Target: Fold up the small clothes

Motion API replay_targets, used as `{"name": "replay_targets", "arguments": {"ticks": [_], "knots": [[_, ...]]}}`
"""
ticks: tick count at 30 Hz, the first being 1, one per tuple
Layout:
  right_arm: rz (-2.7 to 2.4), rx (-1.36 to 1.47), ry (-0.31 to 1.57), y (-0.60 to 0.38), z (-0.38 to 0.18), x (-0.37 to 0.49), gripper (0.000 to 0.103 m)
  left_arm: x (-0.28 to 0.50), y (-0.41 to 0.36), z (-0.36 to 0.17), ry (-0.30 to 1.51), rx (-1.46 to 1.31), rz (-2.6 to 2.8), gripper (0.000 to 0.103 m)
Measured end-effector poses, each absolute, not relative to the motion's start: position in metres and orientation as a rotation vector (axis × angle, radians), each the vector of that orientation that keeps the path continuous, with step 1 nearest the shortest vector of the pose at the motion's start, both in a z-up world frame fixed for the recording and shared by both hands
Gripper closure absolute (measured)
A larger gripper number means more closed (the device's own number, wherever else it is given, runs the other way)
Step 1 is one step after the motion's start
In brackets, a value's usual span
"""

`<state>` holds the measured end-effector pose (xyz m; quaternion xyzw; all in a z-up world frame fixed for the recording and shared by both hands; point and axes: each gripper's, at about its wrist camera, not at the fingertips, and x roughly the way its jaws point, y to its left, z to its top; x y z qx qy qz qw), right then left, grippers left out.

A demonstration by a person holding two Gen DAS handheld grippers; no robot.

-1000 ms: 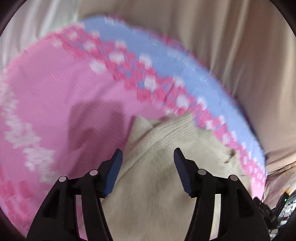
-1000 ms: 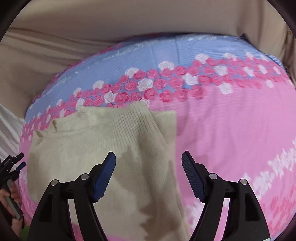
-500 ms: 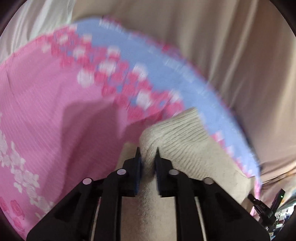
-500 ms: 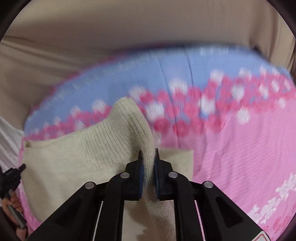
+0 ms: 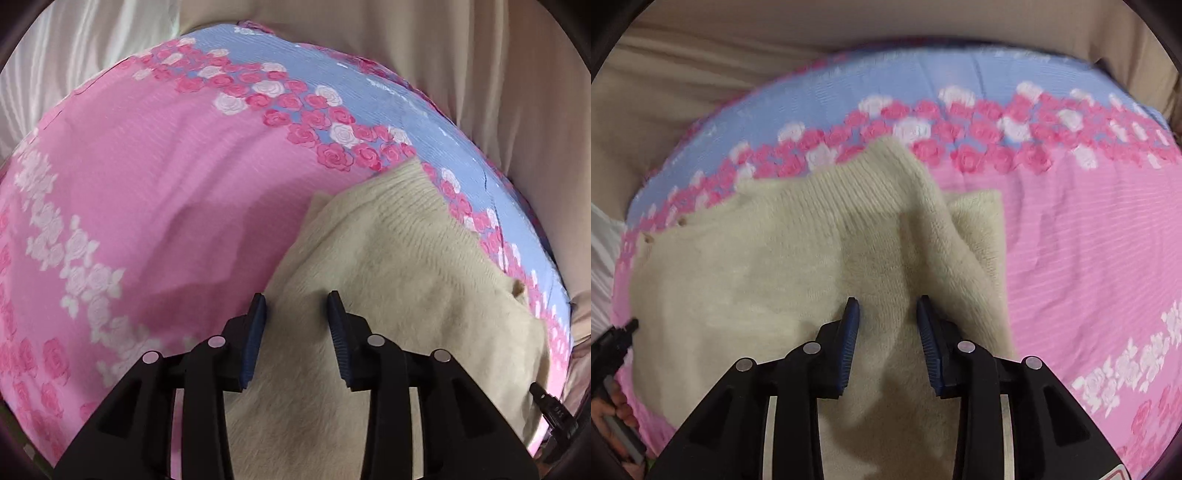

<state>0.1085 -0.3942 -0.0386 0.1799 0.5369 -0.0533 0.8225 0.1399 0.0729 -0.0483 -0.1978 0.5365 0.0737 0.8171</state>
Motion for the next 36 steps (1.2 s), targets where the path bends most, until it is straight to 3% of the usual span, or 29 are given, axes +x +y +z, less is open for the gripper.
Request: {"name": "replay_targets", "arguments": {"ticks": [2, 3, 4, 8, 14, 18, 19, 20, 21, 24, 26, 28, 30, 33, 36], "knots": [[-0.102, 0.387, 1.088, -0.392, -0.017, 0.092, 0.056, 0.127, 0.086, -0.038, 1.126, -0.512, 0.143, 0.066], [-0.110, 0.380, 1.075, -0.393, -0.011, 0.083, 0.041, 0.120, 0.093, -0.036, 1.123, -0.547, 0.143, 0.065], [-0.126, 0.375, 1.075, -0.395, -0.009, 0.072, 0.035, 0.112, 0.100, -0.036, 1.128, -0.584, 0.153, 0.062], [-0.192, 0.478, 1.126, -0.420, -0.028, 0.027, 0.035, 0.075, 0.122, -0.051, 1.186, -0.734, 0.150, 0.058], [-0.200, 0.850, 1.164, -0.440, -0.076, -0.018, 0.034, 0.040, 0.120, -0.080, 1.214, -0.978, 0.162, 0.046], [-0.174, 1.004, 1.138, -0.438, -0.094, -0.010, 0.033, 0.048, 0.107, -0.086, 1.232, -1.038, 0.105, 0.047], [-0.184, 1.012, 1.130, -0.439, -0.095, -0.009, 0.045, 0.049, 0.106, -0.087, 1.233, -1.041, 0.118, 0.055], [-0.193, 1.010, 1.113, -0.439, -0.091, -0.009, 0.062, 0.049, 0.106, -0.088, 1.229, -1.041, 0.131, 0.073], [-0.188, 1.000, 1.082, -0.440, -0.080, -0.010, 0.089, 0.048, 0.111, -0.088, 1.218, -1.066, 0.142, 0.076], [-0.188, 0.809, 1.026, -0.429, -0.040, -0.012, 0.093, 0.044, 0.117, -0.077, 1.185, -1.057, 0.161, 0.082], [-0.200, 0.705, 1.075, -0.425, -0.046, -0.007, 0.093, 0.045, 0.115, -0.073, 1.189, -0.991, 0.174, 0.082], [-0.227, 0.671, 1.210, -0.425, -0.082, -0.003, 0.088, 0.047, 0.110, -0.083, 1.222, -0.978, 0.183, 0.079], [-0.248, 0.768, 1.200, -0.431, -0.088, -0.014, 0.081, 0.050, 0.106, -0.083, 1.222, -0.982, 0.193, 0.071], [-0.300, 0.738, 1.158, -0.434, -0.067, -0.021, 0.048, 0.053, 0.108, -0.080, 1.225, -0.976, 0.233, 0.045], [-0.321, 0.644, 1.115, -0.442, -0.043, -0.023, 0.048, 0.054, 0.115, -0.083, 1.190, -1.013, 0.248, 0.045]]}}
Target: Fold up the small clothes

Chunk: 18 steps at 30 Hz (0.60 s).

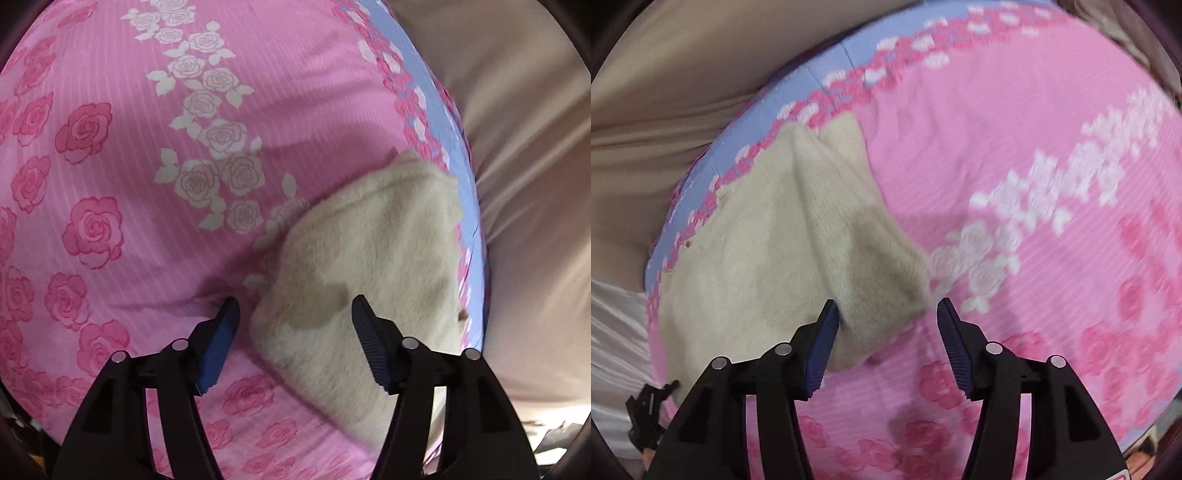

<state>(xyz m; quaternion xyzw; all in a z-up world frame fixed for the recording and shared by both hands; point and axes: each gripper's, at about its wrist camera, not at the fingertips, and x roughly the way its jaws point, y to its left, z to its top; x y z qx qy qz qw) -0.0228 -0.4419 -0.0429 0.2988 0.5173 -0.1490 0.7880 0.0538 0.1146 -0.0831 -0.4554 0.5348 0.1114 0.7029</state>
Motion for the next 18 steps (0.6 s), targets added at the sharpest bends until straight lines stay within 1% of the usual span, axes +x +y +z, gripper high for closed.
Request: {"name": "replay_targets", "arguments": {"ticks": [1, 2, 4, 6, 8, 13, 15, 18], "knots": [[-0.330, 0.624, 1.097, -0.444, -0.035, -0.023, 0.048, 0.056, 0.114, -0.082, 1.178, -1.007, 0.226, 0.064], [-0.331, 0.619, 1.082, -0.446, -0.030, -0.024, 0.048, 0.059, 0.112, -0.081, 1.174, -0.997, 0.200, 0.074], [-0.324, 0.613, 1.054, -0.452, -0.020, -0.024, 0.047, 0.061, 0.108, -0.071, 1.147, -0.984, 0.186, 0.080], [-0.313, 0.589, 1.040, -0.452, -0.013, -0.025, 0.046, 0.066, 0.097, -0.050, 1.098, -0.939, 0.136, 0.082], [-0.299, 0.568, 1.033, -0.450, -0.010, -0.024, 0.046, 0.074, 0.075, -0.016, 1.038, -0.857, 0.024, 0.084], [-0.258, 0.571, 1.019, -0.449, -0.006, -0.020, 0.046, 0.086, -0.005, 0.066, 0.902, -0.608, -0.271, 0.085], [-0.249, 0.559, 1.011, -0.451, -0.003, -0.022, 0.046, 0.089, -0.051, 0.085, 0.892, -0.532, -0.411, 0.085], [-0.227, 0.559, 1.007, -0.457, -0.003, -0.024, 0.046, 0.087, -0.113, 0.085, 0.928, -0.439, -0.558, 0.085]]}}
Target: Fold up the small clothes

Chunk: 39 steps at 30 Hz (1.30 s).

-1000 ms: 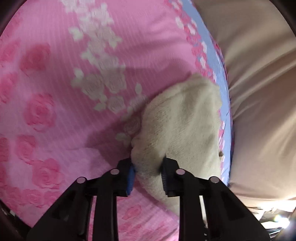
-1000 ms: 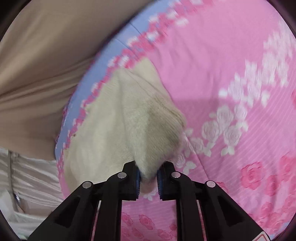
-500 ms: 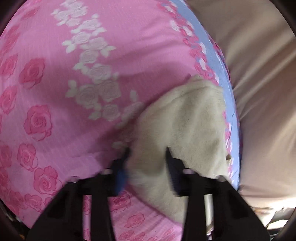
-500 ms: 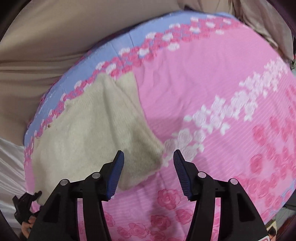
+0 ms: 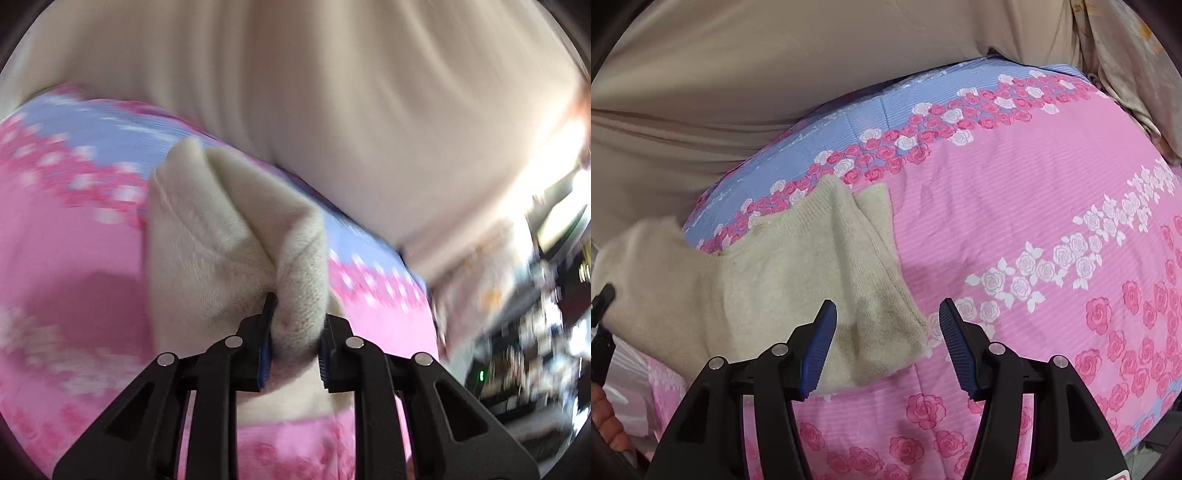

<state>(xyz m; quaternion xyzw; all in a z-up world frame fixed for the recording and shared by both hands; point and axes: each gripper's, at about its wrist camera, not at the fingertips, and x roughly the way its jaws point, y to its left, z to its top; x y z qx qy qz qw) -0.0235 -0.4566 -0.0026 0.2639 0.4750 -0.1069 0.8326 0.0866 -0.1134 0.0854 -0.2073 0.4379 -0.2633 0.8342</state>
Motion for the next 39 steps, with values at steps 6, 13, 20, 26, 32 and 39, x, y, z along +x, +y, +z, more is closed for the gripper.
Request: {"name": "replay_targets", "arguments": {"ticks": [6, 13, 20, 26, 32, 39], "knots": [[-0.189, 0.576, 1.026, -0.467, -0.009, -0.026, 0.045, 0.075, -0.215, 0.019, 1.120, -0.264, -0.690, 0.085], [-0.058, 0.634, 1.042, -0.454, -0.005, -0.008, 0.037, 0.049, -0.242, -0.017, 1.152, -0.107, -0.661, 0.053], [0.075, 0.678, 1.105, -0.424, -0.010, 0.044, 0.024, 0.043, -0.181, 0.033, 1.004, -0.167, -0.583, 0.027], [0.103, 0.761, 1.287, -0.400, -0.058, 0.085, 0.024, 0.059, -0.113, 0.034, 1.006, -0.294, -0.400, 0.027], [0.208, 0.573, 1.182, -0.360, -0.011, 0.098, 0.087, 0.055, -0.071, 0.036, 1.001, -0.346, -0.303, 0.027], [0.091, 0.503, 1.085, -0.425, 0.022, 0.057, 0.087, 0.052, -0.067, 0.038, 0.989, -0.352, -0.303, 0.027]]}}
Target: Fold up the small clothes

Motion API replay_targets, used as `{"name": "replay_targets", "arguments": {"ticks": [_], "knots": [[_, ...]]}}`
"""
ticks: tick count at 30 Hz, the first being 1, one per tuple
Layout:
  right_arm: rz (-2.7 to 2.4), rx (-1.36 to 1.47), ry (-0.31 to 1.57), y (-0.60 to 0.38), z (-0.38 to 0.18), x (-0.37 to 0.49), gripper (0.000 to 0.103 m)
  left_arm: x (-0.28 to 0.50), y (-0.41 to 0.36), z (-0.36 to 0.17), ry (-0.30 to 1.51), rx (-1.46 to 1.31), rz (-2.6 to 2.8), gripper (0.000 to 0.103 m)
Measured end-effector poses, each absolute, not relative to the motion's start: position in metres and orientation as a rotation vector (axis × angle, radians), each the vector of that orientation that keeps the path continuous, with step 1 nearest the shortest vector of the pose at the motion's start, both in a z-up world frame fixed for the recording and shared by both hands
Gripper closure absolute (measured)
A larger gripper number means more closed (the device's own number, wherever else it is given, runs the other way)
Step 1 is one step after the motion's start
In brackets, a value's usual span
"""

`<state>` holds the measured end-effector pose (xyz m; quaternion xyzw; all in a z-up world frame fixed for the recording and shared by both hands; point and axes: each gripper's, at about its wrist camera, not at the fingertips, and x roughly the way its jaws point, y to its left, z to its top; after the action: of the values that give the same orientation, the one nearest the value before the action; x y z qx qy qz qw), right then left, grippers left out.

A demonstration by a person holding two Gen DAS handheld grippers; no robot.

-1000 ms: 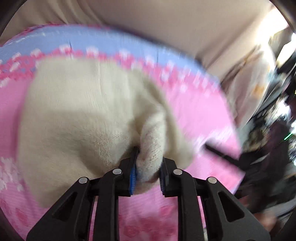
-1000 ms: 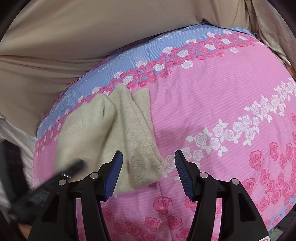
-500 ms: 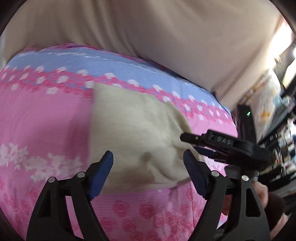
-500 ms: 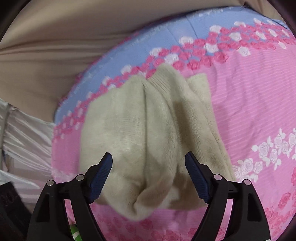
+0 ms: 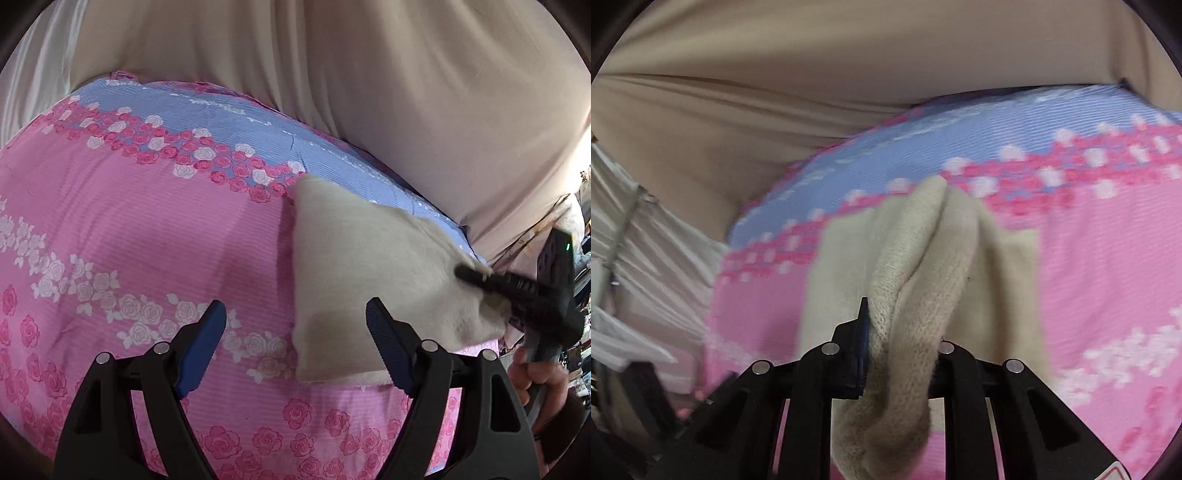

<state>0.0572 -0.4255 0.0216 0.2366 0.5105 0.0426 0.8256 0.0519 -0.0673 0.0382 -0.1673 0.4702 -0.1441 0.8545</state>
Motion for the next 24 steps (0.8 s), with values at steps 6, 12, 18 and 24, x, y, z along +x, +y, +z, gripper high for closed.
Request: {"name": "replay_targets", "arguments": {"ticks": [6, 12, 18, 24], "knots": [[0.038, 0.628, 1.209, -0.456, -0.052, 0.041, 0.076, 0.058, -0.089, 0.023, 1.054, -0.341, -0.334, 0.027], [0.023, 0.490, 1.021, -0.447, 0.028, 0.035, 0.068, 0.073, -0.123, 0.025, 1.061, -0.310, -0.383, 0.027], [0.208, 0.398, 1.126, -0.394, 0.008, 0.099, 0.077, 0.084, -0.189, 0.015, 1.072, -0.130, -0.477, 0.027], [0.102, 0.560, 1.225, -0.465, -0.069, 0.134, 0.100, 0.082, -0.222, -0.018, 1.104, 0.057, -0.440, 0.027]]}}
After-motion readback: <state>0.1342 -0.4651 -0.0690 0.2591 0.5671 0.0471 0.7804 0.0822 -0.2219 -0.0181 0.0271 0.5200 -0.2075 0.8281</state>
